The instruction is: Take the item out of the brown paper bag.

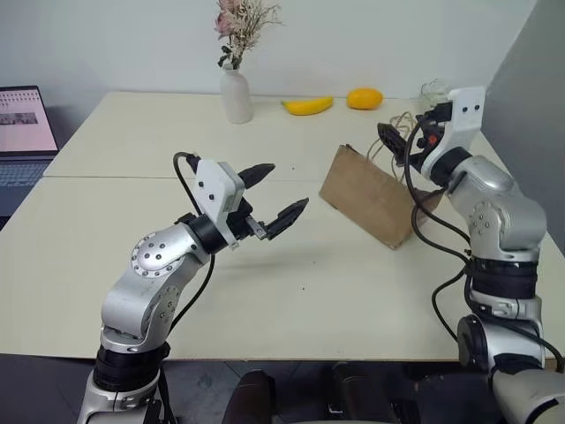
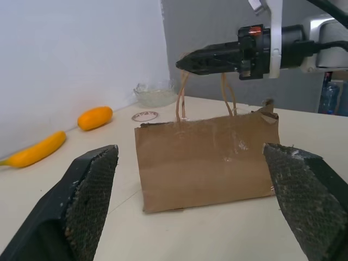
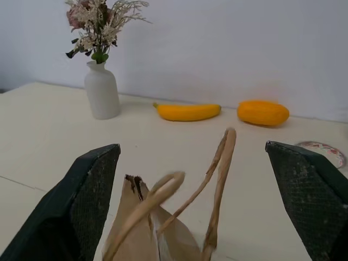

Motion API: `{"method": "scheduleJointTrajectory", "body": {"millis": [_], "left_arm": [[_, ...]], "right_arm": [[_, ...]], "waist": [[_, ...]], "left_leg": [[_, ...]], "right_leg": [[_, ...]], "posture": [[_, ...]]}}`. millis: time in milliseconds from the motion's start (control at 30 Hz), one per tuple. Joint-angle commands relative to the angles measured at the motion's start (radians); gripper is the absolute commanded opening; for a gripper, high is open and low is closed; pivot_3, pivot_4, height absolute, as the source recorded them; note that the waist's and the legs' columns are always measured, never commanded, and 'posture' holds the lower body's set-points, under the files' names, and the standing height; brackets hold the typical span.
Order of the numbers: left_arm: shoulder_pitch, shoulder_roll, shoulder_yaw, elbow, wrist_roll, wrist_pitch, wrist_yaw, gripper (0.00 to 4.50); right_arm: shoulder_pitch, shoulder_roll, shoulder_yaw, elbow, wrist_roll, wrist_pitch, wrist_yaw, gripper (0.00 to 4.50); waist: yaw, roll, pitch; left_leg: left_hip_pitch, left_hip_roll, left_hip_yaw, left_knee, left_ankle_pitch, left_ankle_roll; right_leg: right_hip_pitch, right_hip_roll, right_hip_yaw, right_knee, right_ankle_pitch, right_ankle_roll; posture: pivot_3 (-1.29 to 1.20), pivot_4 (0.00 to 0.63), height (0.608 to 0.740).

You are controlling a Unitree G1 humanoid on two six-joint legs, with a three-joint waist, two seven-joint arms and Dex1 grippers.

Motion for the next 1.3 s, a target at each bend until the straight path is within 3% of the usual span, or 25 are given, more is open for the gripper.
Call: {"method": "scheduleJointTrajectory", "body": {"millis": [33,100,400,633,833,1067,1300], "left_arm": [[-0.014,0.004,0.007,-0.052,-0.036,-0.002,-0.014,4.50],[-0.006,0.014,0.011,-0.064,-0.061,0.011,-0.029,4.50],[0.007,0.033,0.017,-0.074,-0.083,0.024,-0.036,4.50],[0.033,0.036,0.024,-0.075,-0.081,0.025,-0.034,4.50],[0.078,0.042,0.049,-0.106,-0.096,0.045,-0.014,4.50],[0.130,0.038,0.067,-0.151,-0.111,0.066,0.026,4.50],[0.229,0.019,0.099,-0.217,-0.095,0.062,0.112,4.50]], "right_arm": [[-0.062,-0.012,-0.036,0.034,0.042,0.023,0.012,4.11],[-0.074,-0.016,-0.034,0.046,0.049,0.029,0.026,3.61],[-0.081,-0.023,-0.022,0.052,0.057,0.044,0.041,0.11],[-0.077,-0.070,0.053,0.057,-0.003,-0.049,0.114,0.02],[-0.121,-0.159,0.213,0.161,-0.176,-0.396,0.265,0.02],[-0.278,-0.159,0.327,0.455,-0.335,-0.837,0.367,0.02],[-0.499,-0.047,0.403,0.823,-0.443,-1.220,0.389,0.02]], "waist": [[0.000,0.000,0.000],[0.001,0.000,0.000],[0.001,0.000,0.000],[0.000,0.000,0.000],[-0.001,0.001,0.001],[-0.011,0.002,0.002],[-0.022,0.003,0.002]], "left_leg": [[0.000,0.000,0.000,0.000,0.000,0.000],[-0.001,0.000,0.000,0.000,0.000,0.000],[-0.001,0.000,0.000,0.000,0.000,0.000],[-0.001,0.000,0.000,0.000,0.000,0.000],[-0.001,0.000,0.000,0.000,0.000,0.000],[-0.001,0.000,0.002,0.000,0.000,0.000],[-0.001,0.002,0.000,-0.001,0.000,0.000]], "right_leg": [[0.000,0.000,0.000,0.000,0.000,0.000],[0.000,0.000,-0.001,0.000,0.000,0.000],[0.000,0.000,0.000,-0.001,0.000,0.000],[0.000,0.000,0.000,-0.001,0.000,0.000],[0.000,0.000,0.000,-0.002,0.000,0.000],[-0.001,0.000,0.000,-0.002,0.000,0.000],[-0.001,-0.003,0.001,-0.003,0.000,0.000]], "posture": [[0.00,0.150,0.740],[0.00,0.150,0.740],[0.00,0.150,0.740],[0.00,0.150,0.740],[0.00,0.150,0.740],[0.00,0.150,0.740],[0.00,0.150,0.740]]}}
